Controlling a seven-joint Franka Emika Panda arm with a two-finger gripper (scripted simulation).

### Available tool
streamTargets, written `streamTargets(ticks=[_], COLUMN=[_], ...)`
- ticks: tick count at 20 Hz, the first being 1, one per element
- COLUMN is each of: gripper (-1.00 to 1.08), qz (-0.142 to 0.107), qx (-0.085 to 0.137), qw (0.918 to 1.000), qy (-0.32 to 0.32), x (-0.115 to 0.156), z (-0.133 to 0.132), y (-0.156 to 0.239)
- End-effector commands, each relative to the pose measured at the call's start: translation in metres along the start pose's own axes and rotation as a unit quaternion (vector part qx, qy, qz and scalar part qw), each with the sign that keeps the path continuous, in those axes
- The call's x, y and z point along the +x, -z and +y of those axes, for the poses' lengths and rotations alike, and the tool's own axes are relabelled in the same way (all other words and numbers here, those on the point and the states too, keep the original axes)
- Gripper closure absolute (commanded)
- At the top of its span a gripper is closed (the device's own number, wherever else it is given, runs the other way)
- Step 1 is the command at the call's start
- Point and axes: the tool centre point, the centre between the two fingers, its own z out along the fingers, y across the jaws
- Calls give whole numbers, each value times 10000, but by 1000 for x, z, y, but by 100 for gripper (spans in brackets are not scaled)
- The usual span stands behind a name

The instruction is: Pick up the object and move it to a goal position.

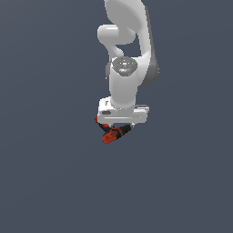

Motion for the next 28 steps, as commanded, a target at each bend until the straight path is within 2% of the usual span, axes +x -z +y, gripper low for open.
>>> streamTargets(ticks=[1, 14, 28], gripper=[-100, -100, -100], qz=[0, 41, 91], qx=[0, 37, -174], qw=[10000, 9998, 9949], qy=[0, -165, -984], x=[0, 2, -5], z=[0, 1, -3], y=[0, 4, -19])
